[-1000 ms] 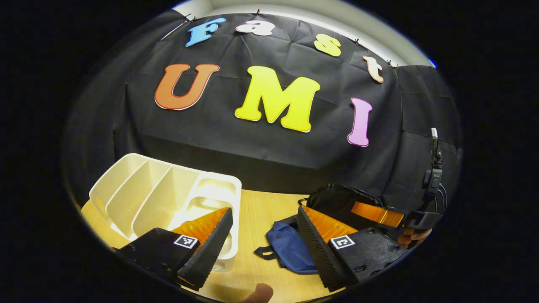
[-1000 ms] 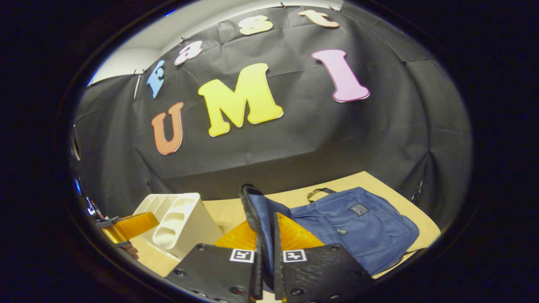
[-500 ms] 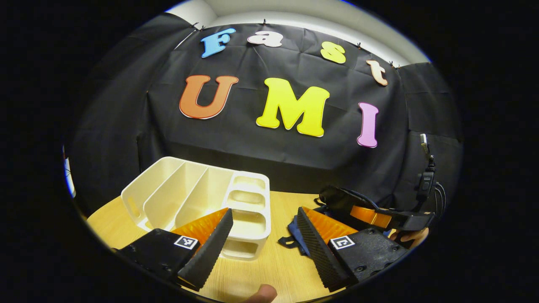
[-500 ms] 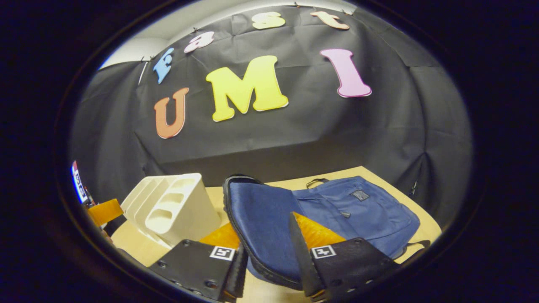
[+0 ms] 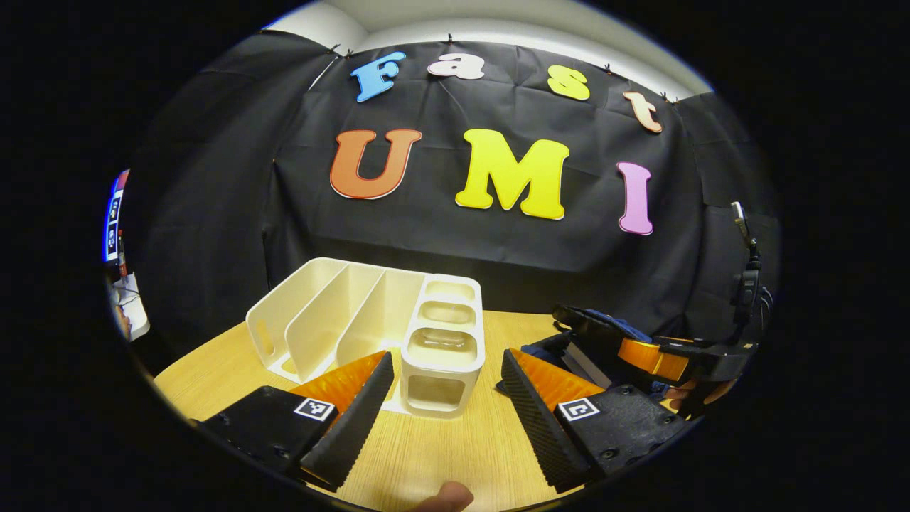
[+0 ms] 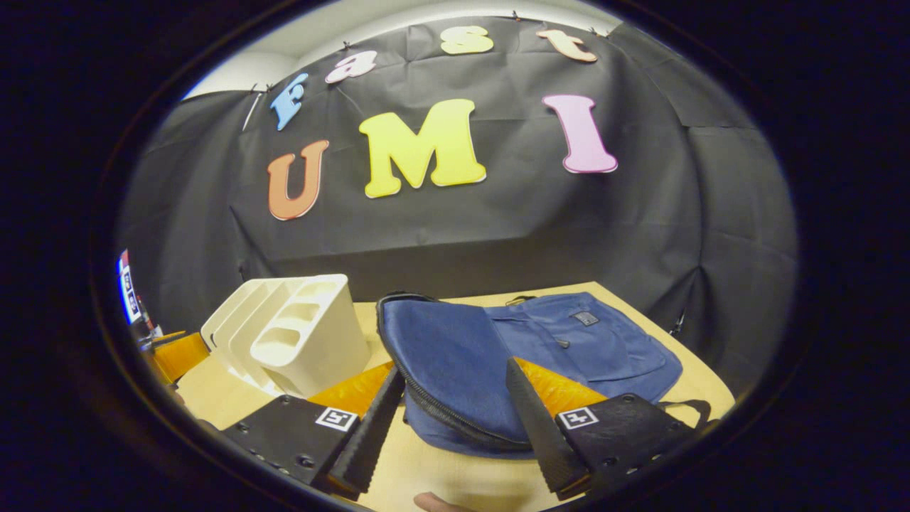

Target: Open the schoolbag, grab two books from the bookshelf and put them into the schoolbag.

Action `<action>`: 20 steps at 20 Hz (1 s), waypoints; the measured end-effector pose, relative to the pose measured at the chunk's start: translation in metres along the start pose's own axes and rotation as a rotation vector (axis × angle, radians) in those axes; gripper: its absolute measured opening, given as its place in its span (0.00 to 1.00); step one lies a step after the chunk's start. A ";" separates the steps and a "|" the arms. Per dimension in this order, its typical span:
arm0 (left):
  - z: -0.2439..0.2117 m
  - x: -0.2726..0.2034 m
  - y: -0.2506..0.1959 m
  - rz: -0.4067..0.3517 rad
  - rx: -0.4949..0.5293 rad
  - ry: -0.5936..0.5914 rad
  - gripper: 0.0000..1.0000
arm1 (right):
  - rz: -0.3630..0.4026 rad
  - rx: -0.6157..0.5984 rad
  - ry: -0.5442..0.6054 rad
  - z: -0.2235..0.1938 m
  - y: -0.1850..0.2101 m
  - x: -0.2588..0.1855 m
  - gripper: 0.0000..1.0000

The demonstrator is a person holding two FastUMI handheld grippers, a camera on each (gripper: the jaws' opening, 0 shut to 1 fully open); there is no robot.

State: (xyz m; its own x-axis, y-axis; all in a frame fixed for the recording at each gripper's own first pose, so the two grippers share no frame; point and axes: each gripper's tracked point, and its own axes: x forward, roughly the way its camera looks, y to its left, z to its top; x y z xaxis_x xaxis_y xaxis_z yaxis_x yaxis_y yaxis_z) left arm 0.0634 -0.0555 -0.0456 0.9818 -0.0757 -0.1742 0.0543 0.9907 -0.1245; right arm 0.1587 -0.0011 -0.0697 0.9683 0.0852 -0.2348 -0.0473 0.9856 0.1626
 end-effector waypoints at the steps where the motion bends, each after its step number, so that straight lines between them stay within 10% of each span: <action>1: 0.003 -0.005 -0.002 0.001 0.000 -0.004 0.98 | 0.003 0.001 -0.008 0.001 0.000 -0.010 0.88; 20: 0.021 -0.127 -0.025 -0.052 0.091 -0.114 0.98 | -0.024 -0.109 -0.261 0.036 -0.003 -0.207 0.95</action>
State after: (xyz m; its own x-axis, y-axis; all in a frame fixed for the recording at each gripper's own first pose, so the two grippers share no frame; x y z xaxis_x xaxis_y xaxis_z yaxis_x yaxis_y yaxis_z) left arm -0.0592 -0.0681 -0.0002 0.9913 -0.1189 -0.0570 0.1167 0.9923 -0.0409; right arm -0.0324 -0.0268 0.0129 0.9992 0.0353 0.0194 -0.0363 0.9980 0.0522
